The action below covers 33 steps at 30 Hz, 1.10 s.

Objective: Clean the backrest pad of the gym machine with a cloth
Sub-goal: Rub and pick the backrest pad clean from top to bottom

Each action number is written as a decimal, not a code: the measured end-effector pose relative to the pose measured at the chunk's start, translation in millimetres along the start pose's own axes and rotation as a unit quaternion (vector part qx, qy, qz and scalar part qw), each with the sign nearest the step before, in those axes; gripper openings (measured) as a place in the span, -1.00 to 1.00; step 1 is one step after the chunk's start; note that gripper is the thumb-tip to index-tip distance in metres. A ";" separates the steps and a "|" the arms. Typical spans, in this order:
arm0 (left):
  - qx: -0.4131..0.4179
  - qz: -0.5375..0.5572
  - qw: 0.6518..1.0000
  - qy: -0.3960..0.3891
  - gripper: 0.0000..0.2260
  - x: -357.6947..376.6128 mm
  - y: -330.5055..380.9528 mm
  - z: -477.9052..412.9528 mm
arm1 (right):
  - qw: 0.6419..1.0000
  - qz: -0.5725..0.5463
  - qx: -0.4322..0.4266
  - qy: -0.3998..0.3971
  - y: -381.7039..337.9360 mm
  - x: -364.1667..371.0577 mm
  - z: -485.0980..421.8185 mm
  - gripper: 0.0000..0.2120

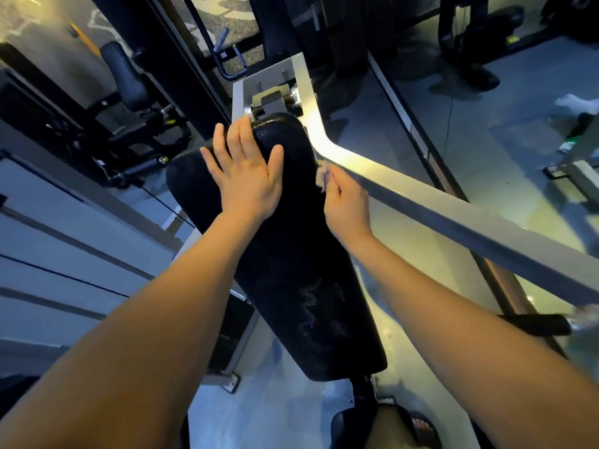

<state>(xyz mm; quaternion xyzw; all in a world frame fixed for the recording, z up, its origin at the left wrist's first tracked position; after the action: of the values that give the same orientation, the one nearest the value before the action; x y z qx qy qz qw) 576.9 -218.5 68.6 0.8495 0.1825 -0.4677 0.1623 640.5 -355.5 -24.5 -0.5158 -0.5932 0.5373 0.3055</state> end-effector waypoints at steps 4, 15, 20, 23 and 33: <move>-0.001 -0.020 1.000 0.014 -0.34 9.6 -2.0 0.0 | 0.993 0.023 0.102 -0.046 47.0 -2.8 39.8 -0.69; 0.000 -0.034 0.999 0.042 -0.35 14.2 -0.6 0.7 | 0.998 -0.054 0.028 -0.014 -1.3 4.5 2.6 -0.74; -0.010 -0.046 0.997 0.056 -0.36 16.2 1.6 1.4 | 0.993 -0.079 0.085 0.000 15.7 5.2 21.8 -0.70; -0.015 -0.049 0.997 0.060 -0.35 16.7 2.7 1.9 | 0.997 -0.073 0.027 0.015 -18.6 8.4 -13.6 -0.73; -0.015 -0.049 0.995 0.080 -0.36 18.9 3.7 2.3 | 0.978 -0.071 0.192 -0.041 31.3 3.6 26.0 -0.66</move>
<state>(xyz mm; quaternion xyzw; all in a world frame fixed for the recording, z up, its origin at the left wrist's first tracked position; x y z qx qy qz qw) 586.2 -219.8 51.7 0.8715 0.2433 -0.4033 0.1362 624.5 -363.9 -61.2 -0.3814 -0.5259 0.6394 0.4114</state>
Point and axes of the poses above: each hand's wrist, its own z-axis away from the middle knuckle, its own x-axis out of the palm, y = z × x, the point moved 2 cm from there along -z, towards the middle knuckle, and after that the axes turned 3 degrees about z, right-handed, at the moved point
